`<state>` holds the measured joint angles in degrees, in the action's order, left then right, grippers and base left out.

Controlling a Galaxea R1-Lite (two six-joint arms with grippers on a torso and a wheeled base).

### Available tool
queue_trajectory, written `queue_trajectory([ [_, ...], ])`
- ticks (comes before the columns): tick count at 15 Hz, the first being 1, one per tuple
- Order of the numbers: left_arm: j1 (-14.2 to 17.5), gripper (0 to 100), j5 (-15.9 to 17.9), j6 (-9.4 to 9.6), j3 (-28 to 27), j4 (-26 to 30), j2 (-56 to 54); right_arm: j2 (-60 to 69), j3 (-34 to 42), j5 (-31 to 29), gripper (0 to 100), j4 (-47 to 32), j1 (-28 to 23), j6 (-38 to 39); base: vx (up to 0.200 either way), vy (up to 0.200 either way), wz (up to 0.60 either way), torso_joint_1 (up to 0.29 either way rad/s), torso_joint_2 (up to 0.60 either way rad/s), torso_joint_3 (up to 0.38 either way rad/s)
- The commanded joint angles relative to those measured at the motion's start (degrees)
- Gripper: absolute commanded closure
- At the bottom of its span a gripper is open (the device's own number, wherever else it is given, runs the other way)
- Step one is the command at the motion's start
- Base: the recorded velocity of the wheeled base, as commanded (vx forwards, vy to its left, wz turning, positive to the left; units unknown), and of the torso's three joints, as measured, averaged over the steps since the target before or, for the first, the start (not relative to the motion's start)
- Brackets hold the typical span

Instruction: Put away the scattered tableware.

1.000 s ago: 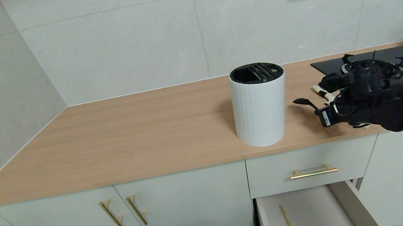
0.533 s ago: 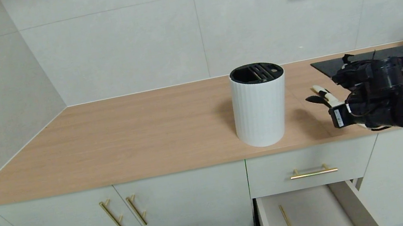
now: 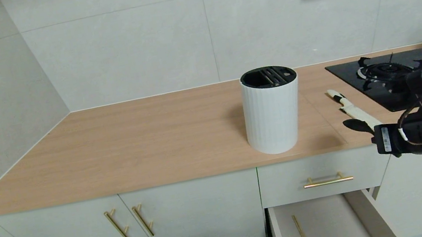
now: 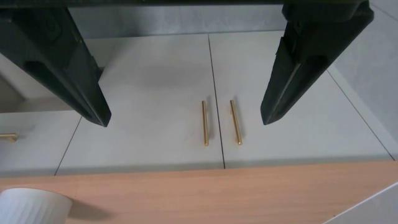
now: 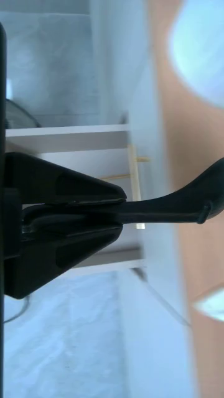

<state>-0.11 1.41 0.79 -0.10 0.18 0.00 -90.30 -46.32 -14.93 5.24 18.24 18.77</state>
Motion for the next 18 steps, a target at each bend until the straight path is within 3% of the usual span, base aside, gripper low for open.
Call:
queue_trajectory([
  [1, 0.02, 0, -0.01, 0.00, 0.01, -0.01, 0.00, 2.49, 3.17, -0.01, 100, 0.21, 0.84, 0.30, 0.000, 0.000, 0.00, 0.000, 0.00, 0.000],
  [12, 0.02, 0, -0.01, 0.00, 0.01, -0.01, 0.00, 2.23, 5.72, 0.17, 100, 0.73, 0.84, -0.14, 0.000, 0.000, 0.00, 0.000, 0.00, 0.000],
  [18, 0.02, 0, -0.01, 0.00, 0.01, -0.01, 0.00, 1.97, 5.72, 0.08, 100, 0.73, 0.84, -0.32, 0.000, 0.000, 0.00, -0.167, 0.38, 0.218],
])
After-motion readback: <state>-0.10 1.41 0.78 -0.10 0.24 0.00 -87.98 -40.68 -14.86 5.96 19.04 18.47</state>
